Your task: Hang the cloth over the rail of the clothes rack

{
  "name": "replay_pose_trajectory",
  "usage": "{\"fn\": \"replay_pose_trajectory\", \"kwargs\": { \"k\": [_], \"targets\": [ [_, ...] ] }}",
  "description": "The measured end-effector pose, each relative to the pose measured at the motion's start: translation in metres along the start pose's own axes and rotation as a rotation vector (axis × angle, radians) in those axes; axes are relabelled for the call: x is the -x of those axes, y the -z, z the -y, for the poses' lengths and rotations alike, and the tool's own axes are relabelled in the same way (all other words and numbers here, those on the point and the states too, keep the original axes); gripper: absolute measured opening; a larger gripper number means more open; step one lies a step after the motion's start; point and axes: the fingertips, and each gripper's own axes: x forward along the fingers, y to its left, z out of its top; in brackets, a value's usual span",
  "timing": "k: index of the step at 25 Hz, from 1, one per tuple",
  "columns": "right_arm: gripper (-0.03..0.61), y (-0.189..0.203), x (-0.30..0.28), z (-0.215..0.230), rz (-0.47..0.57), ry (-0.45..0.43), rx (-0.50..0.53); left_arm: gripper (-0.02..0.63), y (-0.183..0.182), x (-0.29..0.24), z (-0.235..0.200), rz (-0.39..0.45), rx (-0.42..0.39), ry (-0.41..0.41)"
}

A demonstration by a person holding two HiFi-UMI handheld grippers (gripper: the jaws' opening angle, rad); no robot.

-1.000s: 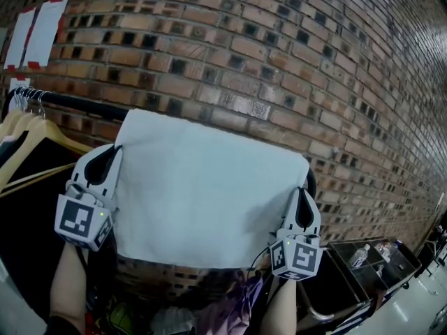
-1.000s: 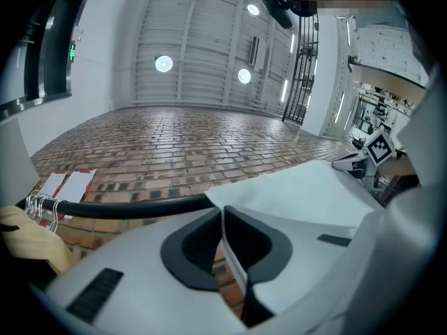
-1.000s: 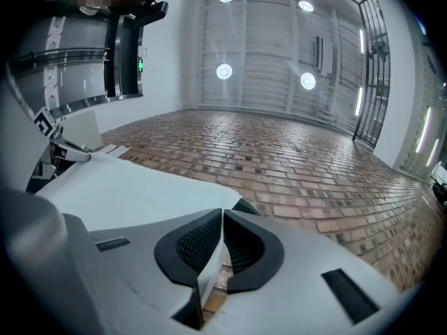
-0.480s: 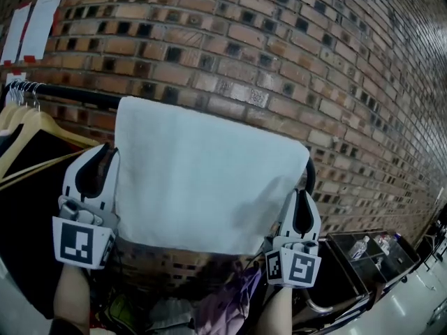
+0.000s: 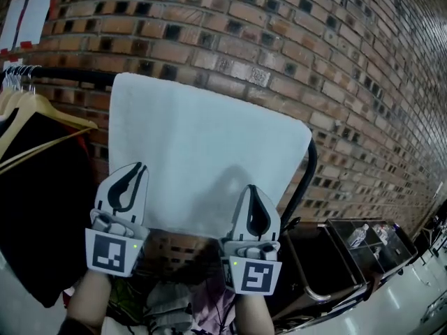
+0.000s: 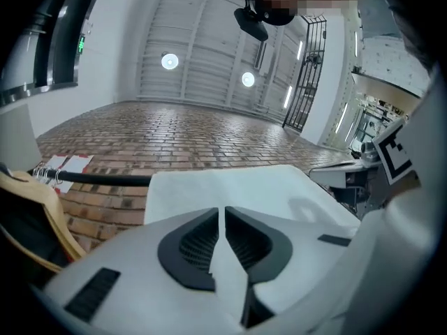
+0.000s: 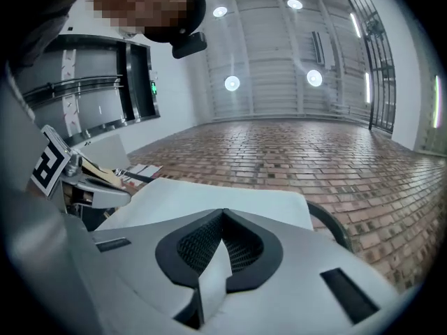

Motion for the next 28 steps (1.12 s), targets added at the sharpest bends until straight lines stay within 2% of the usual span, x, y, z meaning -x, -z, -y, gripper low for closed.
{"fn": "replay_pose_trajectory", "kwargs": {
  "k": [4, 7, 13, 19, 28],
  "targets": [
    [0.011, 0.028, 0.014, -0.027, -0.079, -0.042, -0.038, 0.023, 0.028, 0.007, 0.028, -0.037, 0.035, 0.024],
    [0.011, 0.045, 0.024, -0.048, -0.119, -0.075, -0.061, 0.013, 0.051, 0.012, 0.045, -0.090, 0.088, 0.043],
    [0.009, 0.087, 0.048, -0.074, -0.261, -0.108, -0.158, 0.011, 0.089, 0.023, 0.083, -0.222, 0.167, 0.136],
    [0.009, 0.121, 0.068, -0.088, -0.367, -0.120, -0.196, 0.011, 0.131, 0.040, 0.094, -0.324, 0.268, 0.106],
    [0.011, 0.169, 0.099, -0.111, -0.503, -0.161, -0.256, 0.011, 0.169, 0.060, 0.123, -0.419, 0.329, 0.157]
  ]
}}
